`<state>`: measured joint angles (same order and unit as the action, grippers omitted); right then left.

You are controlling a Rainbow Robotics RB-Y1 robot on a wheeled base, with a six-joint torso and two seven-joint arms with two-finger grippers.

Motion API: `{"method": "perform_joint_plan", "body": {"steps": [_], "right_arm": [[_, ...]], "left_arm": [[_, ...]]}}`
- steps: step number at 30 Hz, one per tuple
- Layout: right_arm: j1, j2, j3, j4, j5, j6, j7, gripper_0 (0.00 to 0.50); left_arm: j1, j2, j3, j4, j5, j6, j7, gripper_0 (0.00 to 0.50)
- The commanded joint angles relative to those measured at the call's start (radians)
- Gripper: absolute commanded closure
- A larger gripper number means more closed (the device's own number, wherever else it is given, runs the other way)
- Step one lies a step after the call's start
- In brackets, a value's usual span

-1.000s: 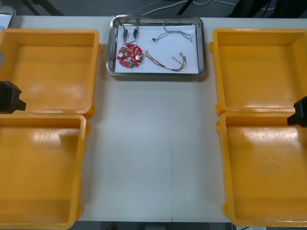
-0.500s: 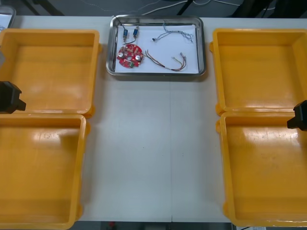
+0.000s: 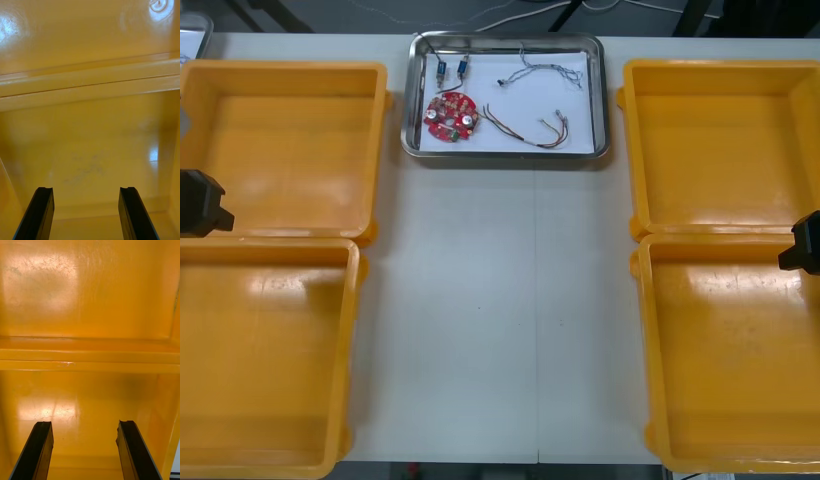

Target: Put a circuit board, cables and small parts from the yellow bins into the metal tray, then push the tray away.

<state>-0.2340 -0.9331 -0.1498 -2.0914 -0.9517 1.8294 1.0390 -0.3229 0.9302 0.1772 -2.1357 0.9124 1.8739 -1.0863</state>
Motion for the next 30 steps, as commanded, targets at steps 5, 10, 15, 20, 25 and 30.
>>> {"method": "perform_joint_plan", "body": {"steps": [5,10,15,20,25,30], "right_arm": [[0.013,-0.004,-0.031,-0.03,-0.001,-0.007,0.044,0.0],[0.013,-0.004,-0.031,-0.03,-0.001,-0.007,0.044,0.0],[0.013,-0.004,-0.031,-0.03,-0.001,-0.007,0.044,0.0],[0.013,-0.004,-0.031,-0.03,-0.001,-0.007,0.044,0.0],[0.013,-0.004,-0.031,-0.03,-0.001,-0.007,0.044,0.0],[0.013,-0.004,-0.031,-0.03,-0.001,-0.007,0.044,0.0]], "left_arm": [[0.018,0.041,0.031,-0.027,-0.001,0.002,-0.084,0.0],[0.018,0.041,0.031,-0.027,-0.001,0.002,-0.084,0.0],[0.018,0.041,0.031,-0.027,-0.001,0.002,-0.084,0.0],[0.018,0.041,0.031,-0.027,-0.001,0.002,-0.084,0.0],[0.018,0.041,0.031,-0.027,-0.001,0.002,-0.084,0.0],[0.018,0.041,0.031,-0.027,-0.001,0.002,-0.084,0.0]]}}
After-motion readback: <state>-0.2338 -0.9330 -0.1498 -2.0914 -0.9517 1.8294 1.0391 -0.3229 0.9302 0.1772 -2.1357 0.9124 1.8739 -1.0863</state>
